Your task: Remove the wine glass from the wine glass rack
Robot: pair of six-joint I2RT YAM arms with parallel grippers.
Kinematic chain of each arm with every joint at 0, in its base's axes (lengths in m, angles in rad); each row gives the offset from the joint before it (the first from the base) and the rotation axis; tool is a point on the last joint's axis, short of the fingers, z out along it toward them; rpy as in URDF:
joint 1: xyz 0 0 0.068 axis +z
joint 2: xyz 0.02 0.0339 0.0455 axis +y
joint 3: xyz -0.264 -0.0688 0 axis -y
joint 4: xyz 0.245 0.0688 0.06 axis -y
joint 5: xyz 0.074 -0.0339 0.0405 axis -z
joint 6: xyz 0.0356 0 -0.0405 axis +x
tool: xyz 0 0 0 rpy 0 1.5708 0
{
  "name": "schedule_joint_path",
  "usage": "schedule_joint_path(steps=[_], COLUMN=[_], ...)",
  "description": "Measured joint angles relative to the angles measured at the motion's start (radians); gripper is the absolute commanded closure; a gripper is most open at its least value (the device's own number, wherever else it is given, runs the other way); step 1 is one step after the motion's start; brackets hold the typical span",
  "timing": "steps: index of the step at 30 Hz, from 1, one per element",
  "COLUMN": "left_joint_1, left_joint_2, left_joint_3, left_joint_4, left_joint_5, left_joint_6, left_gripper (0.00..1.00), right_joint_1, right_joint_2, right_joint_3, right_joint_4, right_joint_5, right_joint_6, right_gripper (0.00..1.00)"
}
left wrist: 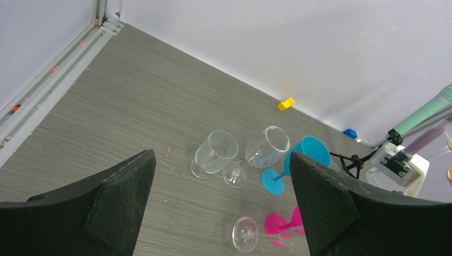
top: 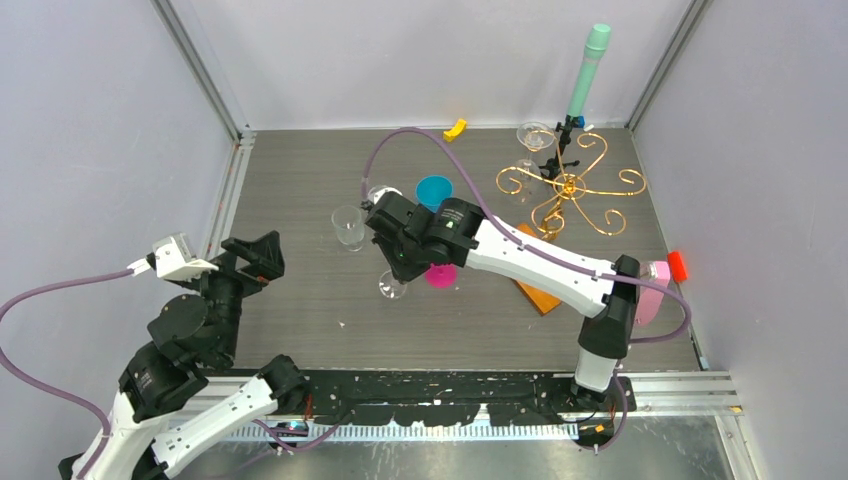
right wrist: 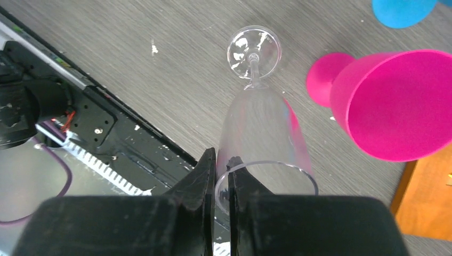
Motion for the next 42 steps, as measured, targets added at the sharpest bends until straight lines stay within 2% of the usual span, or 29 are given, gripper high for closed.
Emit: schedule_joint_path(steps=[6,14,16,18,22,31,37,42], left_joint_1=[0.0,0.0,0.0,0.0,0.0,0.0,0.0,0.0], left_joint_2=[0.0,0.001,0.003,0.008,0.021,0.034,0.034,0.034], left_joint_3=[0.0,-0.001,-0.001,-0.001,-0.001,-0.001,-0.001,-0.001], left_joint_4=[0.0,-0.001,-0.001,-0.001,-0.001,0.001,0.002,0.005], left_joint_5=[0.001,0.011,0.014,0.015,0.019,0.019,0.019,0.019], left_joint_6=[0.0,0.0,0.0,0.0,0.008,0.034,0.049,0.051], left_gripper=[0.0,0.0,0.0,0.0,0.0,0.0,0.0,0.0], right_joint_1=[0.0,0.0,0.0,-0.001,-0.014,-0.054,-0.074,-0.078], right_joint_2=[0.071,0.146,0.157,0.171,0.202,0.242,0.262,0.262], right_joint_3=[0.074,0.117,0.135,0.153,0.196,0.274,0.325,0.374], right_joint_4=[-0.05,-0.075,-0.08,-0.087,-0.1,-0.119,-0.125,-0.108], right_joint_5=[0.069,0.074,0.074,0.074,0.076,0.076,0.077,0.076], right_joint_6=[-0.014,-0.023,-0.027,-0.032,-0.037,-0.04,-0.044,-0.044], right_gripper=[1.0,0.99,0.92,0.77,0.64,0.6,0.49,0.44])
